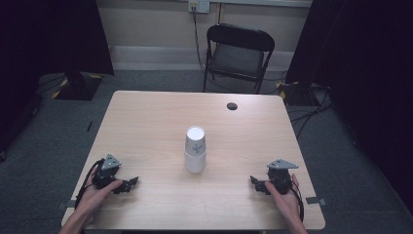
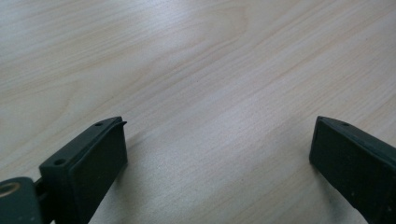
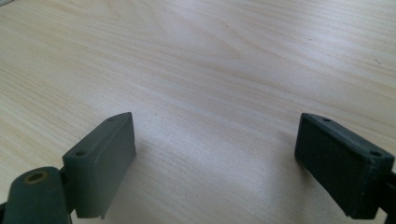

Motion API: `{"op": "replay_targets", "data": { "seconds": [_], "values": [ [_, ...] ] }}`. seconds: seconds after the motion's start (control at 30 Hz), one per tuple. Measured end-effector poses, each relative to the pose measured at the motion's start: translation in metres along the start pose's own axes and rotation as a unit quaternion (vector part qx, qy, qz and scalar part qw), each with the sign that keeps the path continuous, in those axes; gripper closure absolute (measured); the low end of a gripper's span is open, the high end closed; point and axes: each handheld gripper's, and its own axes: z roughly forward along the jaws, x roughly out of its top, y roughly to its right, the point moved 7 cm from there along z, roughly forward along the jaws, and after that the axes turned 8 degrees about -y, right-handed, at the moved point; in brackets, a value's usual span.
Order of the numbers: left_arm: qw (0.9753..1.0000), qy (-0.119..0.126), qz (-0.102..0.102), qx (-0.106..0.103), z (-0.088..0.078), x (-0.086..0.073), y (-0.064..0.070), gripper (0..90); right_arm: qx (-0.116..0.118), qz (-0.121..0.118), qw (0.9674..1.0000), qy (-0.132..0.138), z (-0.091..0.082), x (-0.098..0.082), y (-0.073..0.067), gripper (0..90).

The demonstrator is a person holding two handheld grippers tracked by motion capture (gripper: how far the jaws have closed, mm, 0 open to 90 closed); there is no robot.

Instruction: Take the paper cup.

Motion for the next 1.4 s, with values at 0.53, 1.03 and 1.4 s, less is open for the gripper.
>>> {"op": "replay_targets", "data": {
  "seconds": [0.53, 1.03, 1.4],
  "values": [
    [0.9985, 0.011, -0.051, -0.015, -0.009, 0.001, -0.005, 18.6, -0.003, 0.005, 1.0, -0.001, 0.0, -0.001, 0.0, 11.9],
    [0.996, 0.062, -0.001, -0.064, -0.036, 0.026, 0.028, 27.6, -0.007, 0.01, 0.9999, -0.001, 0.0, 0.0, -0.001, 11.9],
    [0.9905, 0.104, 0.018, -0.088, -0.047, 0.046, 0.054, 29.4, -0.007, 0.01, 0.9999, -0.001, 0.0, 0.0, -0.001, 11.9]
  ]
}}
